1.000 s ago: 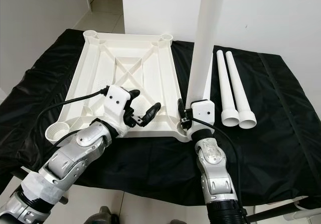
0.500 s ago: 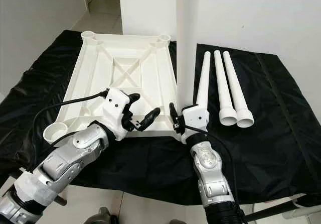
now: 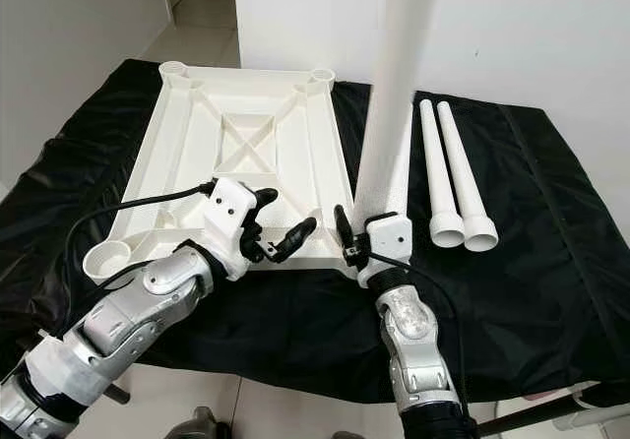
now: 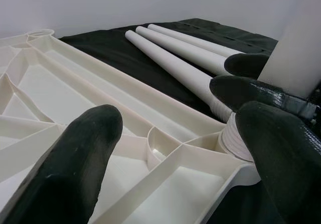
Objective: Building children table
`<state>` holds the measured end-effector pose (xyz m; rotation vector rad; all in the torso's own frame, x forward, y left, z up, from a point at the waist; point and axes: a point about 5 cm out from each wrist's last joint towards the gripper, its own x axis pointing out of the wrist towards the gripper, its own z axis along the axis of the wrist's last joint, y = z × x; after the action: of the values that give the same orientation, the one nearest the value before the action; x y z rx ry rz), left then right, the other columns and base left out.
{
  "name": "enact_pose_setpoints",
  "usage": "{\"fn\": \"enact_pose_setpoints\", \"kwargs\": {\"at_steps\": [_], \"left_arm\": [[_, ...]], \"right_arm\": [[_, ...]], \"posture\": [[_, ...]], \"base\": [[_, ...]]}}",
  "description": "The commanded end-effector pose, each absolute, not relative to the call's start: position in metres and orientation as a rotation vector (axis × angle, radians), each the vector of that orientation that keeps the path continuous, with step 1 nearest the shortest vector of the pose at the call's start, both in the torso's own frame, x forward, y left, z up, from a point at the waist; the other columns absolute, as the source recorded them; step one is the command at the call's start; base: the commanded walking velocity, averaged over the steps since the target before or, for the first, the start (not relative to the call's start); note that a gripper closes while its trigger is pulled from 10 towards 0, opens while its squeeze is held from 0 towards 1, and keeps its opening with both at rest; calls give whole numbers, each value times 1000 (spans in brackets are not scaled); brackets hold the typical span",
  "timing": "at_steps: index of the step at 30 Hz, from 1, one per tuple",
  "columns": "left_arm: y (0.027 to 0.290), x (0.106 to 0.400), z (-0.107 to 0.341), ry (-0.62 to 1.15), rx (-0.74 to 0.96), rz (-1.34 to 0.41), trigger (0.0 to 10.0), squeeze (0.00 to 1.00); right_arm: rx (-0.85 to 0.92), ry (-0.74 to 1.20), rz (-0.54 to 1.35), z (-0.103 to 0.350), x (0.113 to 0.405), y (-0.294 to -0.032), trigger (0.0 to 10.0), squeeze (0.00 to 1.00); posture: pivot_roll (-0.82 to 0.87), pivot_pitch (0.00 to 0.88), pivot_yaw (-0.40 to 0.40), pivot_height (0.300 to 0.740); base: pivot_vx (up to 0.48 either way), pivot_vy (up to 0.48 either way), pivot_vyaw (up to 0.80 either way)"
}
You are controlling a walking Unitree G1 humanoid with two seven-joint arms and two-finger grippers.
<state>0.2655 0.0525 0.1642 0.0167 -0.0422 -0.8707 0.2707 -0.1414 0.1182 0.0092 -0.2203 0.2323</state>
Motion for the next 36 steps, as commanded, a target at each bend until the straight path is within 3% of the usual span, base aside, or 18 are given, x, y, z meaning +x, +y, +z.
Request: {"fn": "enact_pose_setpoints", "kwargs": {"at_steps": [1, 22, 36], "left_arm": [[38, 243, 170, -73, 52, -1355, 10000, 0], [37, 242, 173, -83, 39, -1351, 10000, 0], [35, 242, 174, -88, 32, -1353, 10000, 0]], "right_arm": [[52, -94, 227, 93, 266, -142, 10000, 0], [217, 75, 115, 79, 277, -145, 10000, 0], [260, 78, 96, 82, 281, -147, 10000, 0]], "posture": [[17, 4, -19, 740], [18, 4, -26, 740], [18, 0, -33, 740]], "base": [[0, 0, 0], [0, 0, 0], [0, 0, 0]]}}
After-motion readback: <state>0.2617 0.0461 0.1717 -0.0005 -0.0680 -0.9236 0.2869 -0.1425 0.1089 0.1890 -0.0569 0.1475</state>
